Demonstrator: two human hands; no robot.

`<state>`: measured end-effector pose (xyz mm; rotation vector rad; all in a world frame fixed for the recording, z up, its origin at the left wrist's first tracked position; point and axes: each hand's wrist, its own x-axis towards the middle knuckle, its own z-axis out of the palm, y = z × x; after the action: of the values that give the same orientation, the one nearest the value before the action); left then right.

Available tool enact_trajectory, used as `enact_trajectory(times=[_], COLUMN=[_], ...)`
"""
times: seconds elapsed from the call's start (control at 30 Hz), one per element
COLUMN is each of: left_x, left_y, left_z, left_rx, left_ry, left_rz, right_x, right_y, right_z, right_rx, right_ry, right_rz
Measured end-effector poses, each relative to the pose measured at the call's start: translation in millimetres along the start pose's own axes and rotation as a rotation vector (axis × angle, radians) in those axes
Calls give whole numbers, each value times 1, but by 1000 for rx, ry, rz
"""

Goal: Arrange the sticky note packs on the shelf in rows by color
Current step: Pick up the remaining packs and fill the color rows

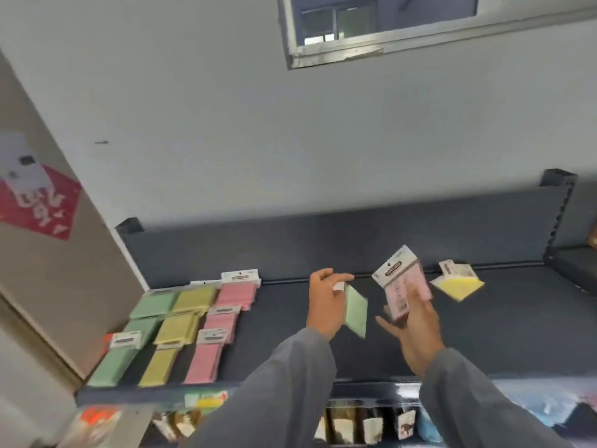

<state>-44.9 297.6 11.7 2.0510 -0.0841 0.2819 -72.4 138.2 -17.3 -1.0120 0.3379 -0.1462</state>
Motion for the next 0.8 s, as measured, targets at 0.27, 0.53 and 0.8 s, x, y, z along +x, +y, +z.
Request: enact_trajectory(times=[0.27,0.53,0.8], left_x=[-23,-34,-36], left_y=[-76,-83,-101], left_z=[-168,-254,-291], left_rx=[119,305,251], left_ry=[102,98,114], left_rz=[-1,177,276], right_x=[-99,-128,-105], right_y=[120,139,143], right_z=[169,238,263], right_rx=[-578,-382,-338], right_ry=[-446,-626,-699], right_rz=[-203,97,124])
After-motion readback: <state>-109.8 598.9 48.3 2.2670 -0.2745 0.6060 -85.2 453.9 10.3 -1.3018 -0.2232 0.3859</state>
